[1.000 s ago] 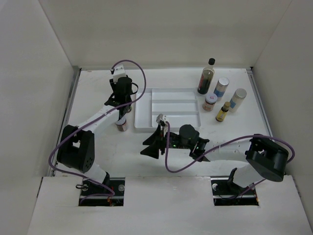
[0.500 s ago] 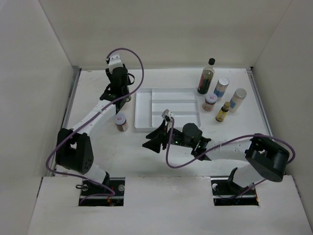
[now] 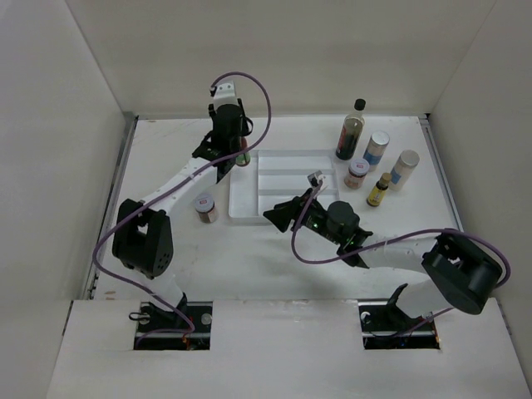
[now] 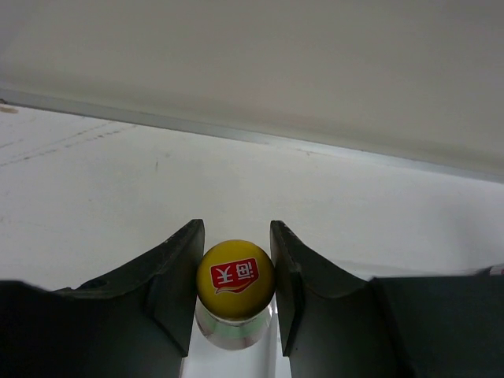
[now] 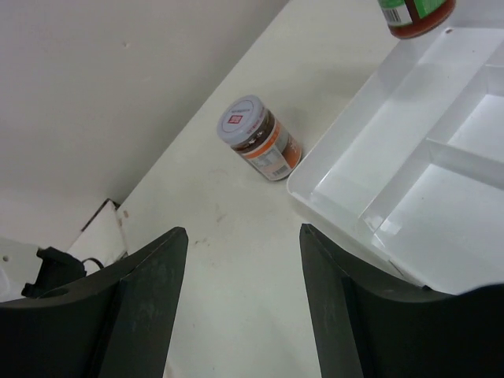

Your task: Organize the condiment bottles

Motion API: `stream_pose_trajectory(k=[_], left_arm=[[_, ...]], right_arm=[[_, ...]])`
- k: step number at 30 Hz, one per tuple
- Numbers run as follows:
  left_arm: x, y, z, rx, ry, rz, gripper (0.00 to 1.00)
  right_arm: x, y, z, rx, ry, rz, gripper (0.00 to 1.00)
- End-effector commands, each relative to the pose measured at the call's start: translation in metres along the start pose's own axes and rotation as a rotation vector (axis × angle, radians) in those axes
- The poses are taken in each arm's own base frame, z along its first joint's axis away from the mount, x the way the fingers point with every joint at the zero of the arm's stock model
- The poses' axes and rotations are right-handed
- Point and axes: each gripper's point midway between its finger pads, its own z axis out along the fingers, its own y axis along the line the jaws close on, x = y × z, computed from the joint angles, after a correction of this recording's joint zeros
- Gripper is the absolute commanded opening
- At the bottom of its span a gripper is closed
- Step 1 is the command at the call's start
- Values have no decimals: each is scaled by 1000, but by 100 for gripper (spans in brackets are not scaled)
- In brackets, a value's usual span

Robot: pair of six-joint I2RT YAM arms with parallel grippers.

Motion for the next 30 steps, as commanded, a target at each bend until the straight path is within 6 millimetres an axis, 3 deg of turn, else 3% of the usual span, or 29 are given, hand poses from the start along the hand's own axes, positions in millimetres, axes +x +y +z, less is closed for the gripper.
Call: stream_pose_trajectory(k=[1, 15, 23, 27, 30], left_arm=[[-65, -29, -5, 76, -164, -104, 20], [-15, -31, 26, 64, -101, -80, 22], [4, -23, 21, 43, -112, -82, 55], [-3, -22, 9, 52, -122, -88, 69], [-21, -18, -12, 55, -154, -108, 76]], right_arm=[[-31, 20, -2, -55, -117, 15, 65], [-26, 21, 1, -72, -97, 13, 65], [-28, 22, 0, -73, -100, 8, 65], [-25, 21, 2, -70, -94, 13, 65], [-28, 22, 0, -70, -102, 7, 66]])
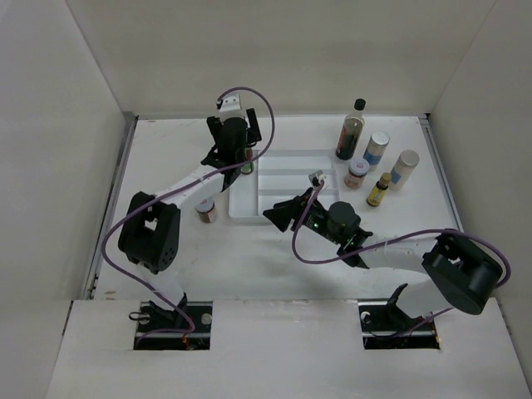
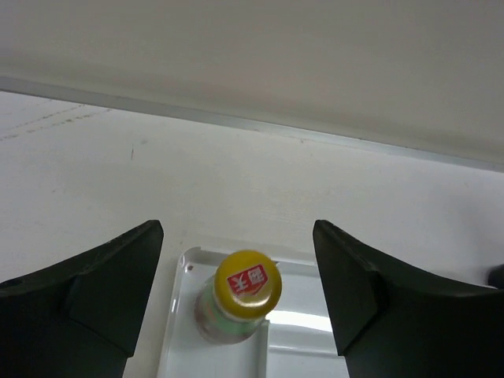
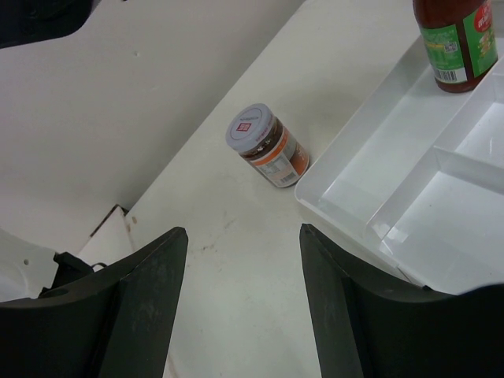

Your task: Organize the condiment bottles

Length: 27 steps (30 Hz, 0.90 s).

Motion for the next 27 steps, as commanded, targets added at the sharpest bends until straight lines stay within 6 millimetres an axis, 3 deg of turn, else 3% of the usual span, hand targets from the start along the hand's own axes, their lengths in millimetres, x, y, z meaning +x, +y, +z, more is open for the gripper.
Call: stream_pose_trajectory(k=[1, 4, 7, 11, 14, 19, 22, 27], left_arm=[[-78, 1, -41, 22, -166, -100, 78], [-85, 30, -73, -21, -179, -114, 80], [-62, 70, -102, -101, -110, -115, 81], [-2, 128, -145, -211, 83, -83, 82], [37, 153, -168, -260, 206, -49, 83], [72, 159, -176, -252, 292, -49, 85], [88, 147, -169, -208, 335, -51, 86], [108, 148, -155, -225, 369, -40, 85]], right_arm=[[-22, 17, 1, -56, -76, 1, 66], [-20, 16, 3, -49, -70, 5, 66], [-19, 14, 3, -46, -68, 5, 66], [-19, 14, 4, -42, -66, 3, 68], [-15, 11, 7, -38, -55, 7, 72], [-15, 12, 8, -43, -52, 4, 87], [-11, 10, 9, -41, -40, 12, 88], [-11, 12, 10, -46, -40, 10, 90]])
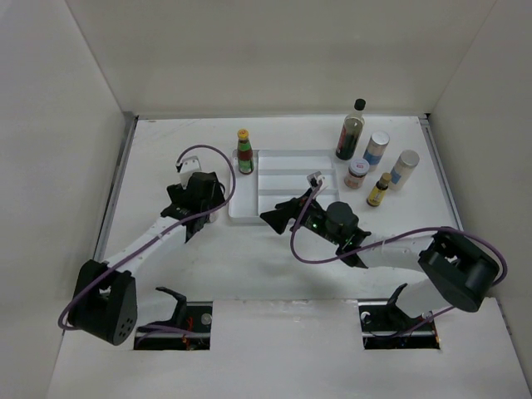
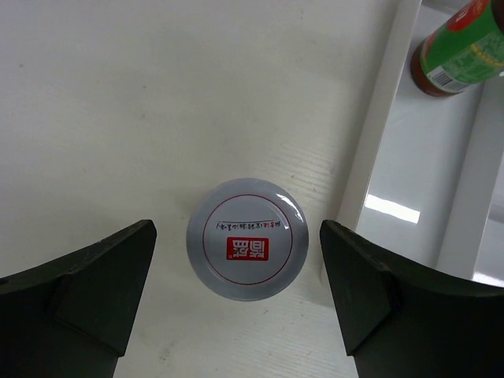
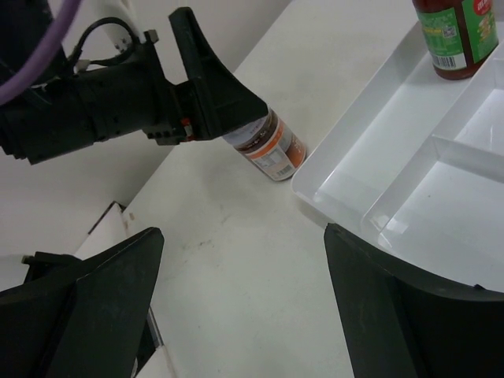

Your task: Organize the condiment bottles

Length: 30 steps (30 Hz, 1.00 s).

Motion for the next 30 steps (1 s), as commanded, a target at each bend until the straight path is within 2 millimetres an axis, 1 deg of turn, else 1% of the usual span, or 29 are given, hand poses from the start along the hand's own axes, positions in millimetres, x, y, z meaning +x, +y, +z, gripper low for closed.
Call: stream_pose_trajectory(k=[1, 4, 5, 7, 8, 9, 10, 12, 13, 15, 17, 19, 20, 22, 24, 25, 27, 29, 30], left_arm=[[-2, -11, 10, 32, -15, -36, 85], [3, -12, 18, 27, -8, -33, 81], [3, -12, 19, 24, -7, -33, 77], [-2, -12, 18, 24, -21, -41, 65], [-6, -11, 16, 24, -34, -47, 54], [-8, -10, 15, 24, -42, -52, 47], [-11, -9, 13, 22, -48, -55, 42], [-26, -8, 4, 30, -75, -71, 36], [-36, -9, -1, 40, -98, -86, 35], [-64, -15, -19, 72, -174, -122, 34], [-89, -26, -35, 118, -236, -151, 33], [-108, -45, -46, 173, -266, -163, 33], [-113, -56, -49, 200, -272, -162, 33], [-116, -84, -54, 265, -278, -153, 33], [-113, -104, -49, 294, -273, -133, 34], [-112, -109, -46, 301, -267, -129, 34], [-106, -124, -39, 326, -245, -118, 34], [-101, -135, -34, 346, -241, -113, 34], [-99, -139, -30, 352, -238, -112, 34]], right_arm=[[-16, 16, 9, -59, -50, -1, 90], [-20, 21, 8, -76, -53, -12, 90], [-18, 20, 8, -73, -51, -13, 90], [-15, 17, 10, -67, -40, -2, 89], [-14, 17, 10, -67, -38, 0, 89], [-16, 19, 9, -72, -42, -6, 89], [-18, 20, 8, -74, -46, -11, 89], [-17, 18, 8, -69, -48, -9, 89], [-15, 17, 9, -66, -42, -4, 89], [-15, 18, 9, -69, -40, 1, 89], [-20, 19, 7, -65, -56, -8, 89], [-18, 16, 8, -58, -56, -1, 88], [-16, 15, 8, -52, -51, 5, 87], [-18, 16, 7, -50, -56, 8, 85], [-22, 15, 5, -43, -75, -1, 84], [-24, 12, 4, -32, -85, 0, 79], [-22, 8, 4, -20, -79, 8, 66], [-27, 13, 3, -29, -89, 4, 47], [-29, 13, 1, -27, -99, -1, 39]])
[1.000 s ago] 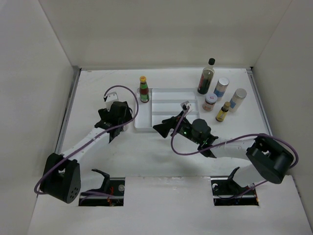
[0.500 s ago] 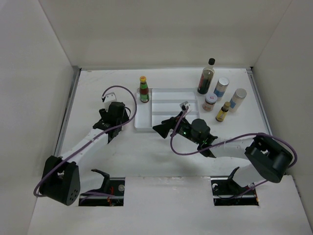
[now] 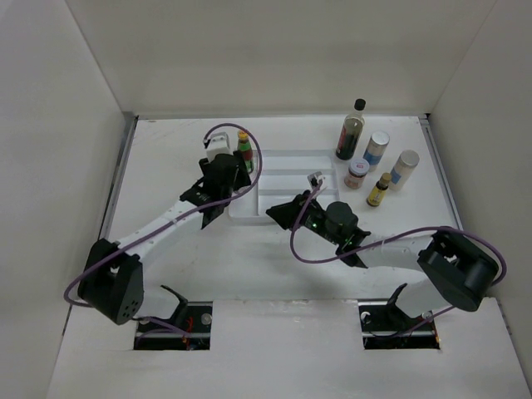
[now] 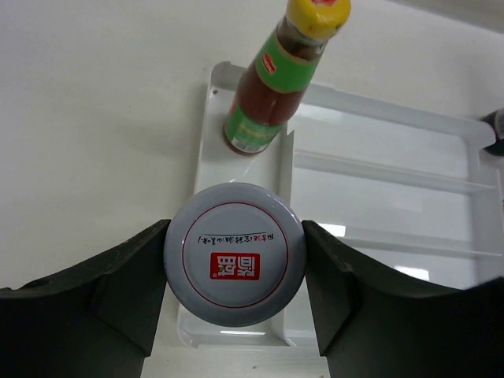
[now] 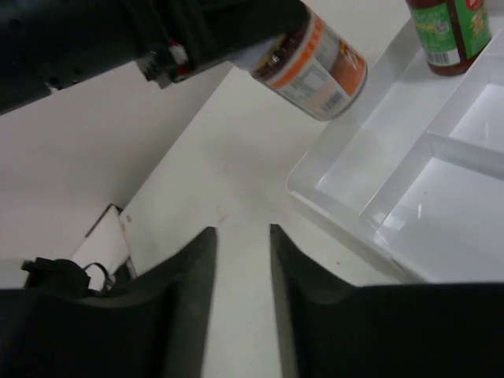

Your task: Organize the condiment bottles

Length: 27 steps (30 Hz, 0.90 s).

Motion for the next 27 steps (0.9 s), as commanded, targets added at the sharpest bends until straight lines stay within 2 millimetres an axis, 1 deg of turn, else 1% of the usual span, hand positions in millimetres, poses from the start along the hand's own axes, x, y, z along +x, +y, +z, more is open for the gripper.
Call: stream_pose_trajectory(k=[1, 3, 6, 9, 13, 16, 19, 21, 22, 24, 25, 27], left_arm=[[-35, -30, 7, 80, -111, -62, 34], [-28, -32, 16, 75, -97, -51, 34], [-19, -33, 28, 66, -85, -39, 34], [-9, -34, 38, 60, -61, -20, 34], [8, -34, 48, 49, -29, 14, 35], [19, -31, 51, 39, -6, 35, 38], [30, -30, 52, 37, 13, 45, 47], [32, -30, 51, 37, 21, 47, 53], [32, -30, 48, 41, 20, 47, 58], [30, -31, 42, 51, 9, 38, 71], [25, -30, 38, 56, -3, 31, 76], [13, -29, 26, 71, -35, 11, 84]], right_arm=[[-32, 17, -2, -40, -106, -10, 33], [-30, 13, -1, -26, -101, 2, 25], [-30, 15, 0, -33, -98, 0, 24], [-30, 11, 0, -21, -102, -1, 27], [-32, 11, -1, -19, -108, -7, 38], [-33, 5, -1, 2, -117, 0, 42], [-36, 6, -4, 4, -131, -8, 47], [-37, 2, -4, 20, -140, -7, 49], [-37, -1, -4, 29, -141, -4, 52], [-39, -1, -5, 31, -146, -9, 56], [-41, -1, -6, 34, -152, -10, 58], [-43, -6, -6, 55, -160, -18, 61]])
